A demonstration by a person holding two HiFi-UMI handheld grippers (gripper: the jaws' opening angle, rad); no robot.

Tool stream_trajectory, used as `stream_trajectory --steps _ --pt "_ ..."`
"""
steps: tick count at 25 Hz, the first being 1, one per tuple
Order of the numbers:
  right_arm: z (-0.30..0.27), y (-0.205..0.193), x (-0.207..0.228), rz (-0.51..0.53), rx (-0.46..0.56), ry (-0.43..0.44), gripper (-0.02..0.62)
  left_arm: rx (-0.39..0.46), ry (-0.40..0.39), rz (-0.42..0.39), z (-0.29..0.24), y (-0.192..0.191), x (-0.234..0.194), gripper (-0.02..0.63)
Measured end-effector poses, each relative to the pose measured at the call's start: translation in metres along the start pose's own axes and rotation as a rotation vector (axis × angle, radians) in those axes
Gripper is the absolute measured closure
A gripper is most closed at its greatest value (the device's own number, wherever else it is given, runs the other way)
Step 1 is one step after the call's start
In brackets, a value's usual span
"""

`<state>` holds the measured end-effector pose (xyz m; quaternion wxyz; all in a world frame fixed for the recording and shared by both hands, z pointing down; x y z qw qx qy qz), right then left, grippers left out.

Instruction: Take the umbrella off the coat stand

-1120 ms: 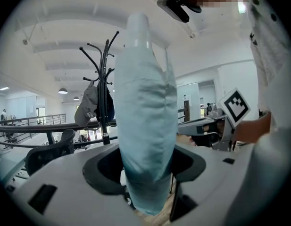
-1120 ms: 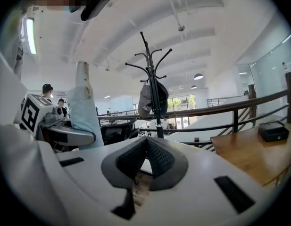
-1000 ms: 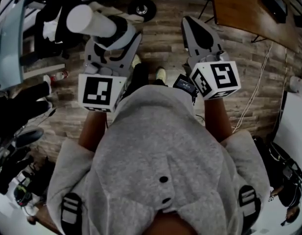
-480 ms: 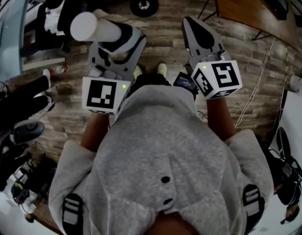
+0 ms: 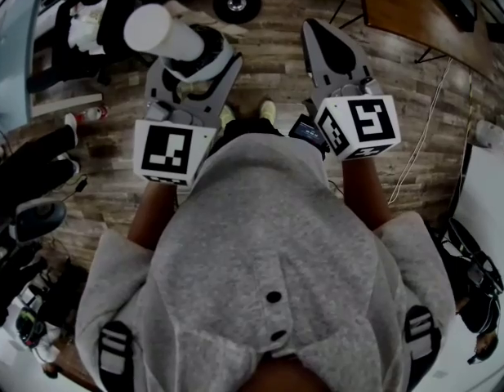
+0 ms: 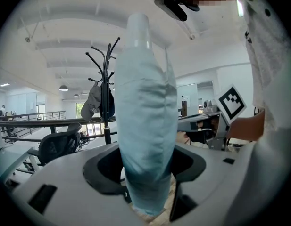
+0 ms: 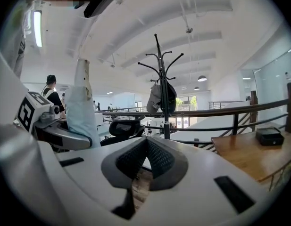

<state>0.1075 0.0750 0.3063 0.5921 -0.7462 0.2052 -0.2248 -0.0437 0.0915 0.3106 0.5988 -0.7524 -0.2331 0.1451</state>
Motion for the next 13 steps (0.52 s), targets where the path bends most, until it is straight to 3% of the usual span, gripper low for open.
stream_trajectory --steps 13 --pt "-0.0048 0.0090 -0.0010 0.004 0.006 -0.016 0.586 0.024 -0.019 0.003 -0.0005 0.0088 -0.0063 0.330"
Point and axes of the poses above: the fingertips, and each gripper's own axes: z backward along the fingers, x to its right, y out of its top, the point moved 3 cm from there along z, backward along the fingers, and after that the axes turned 10 degrees about y, right-handed, at the moved point
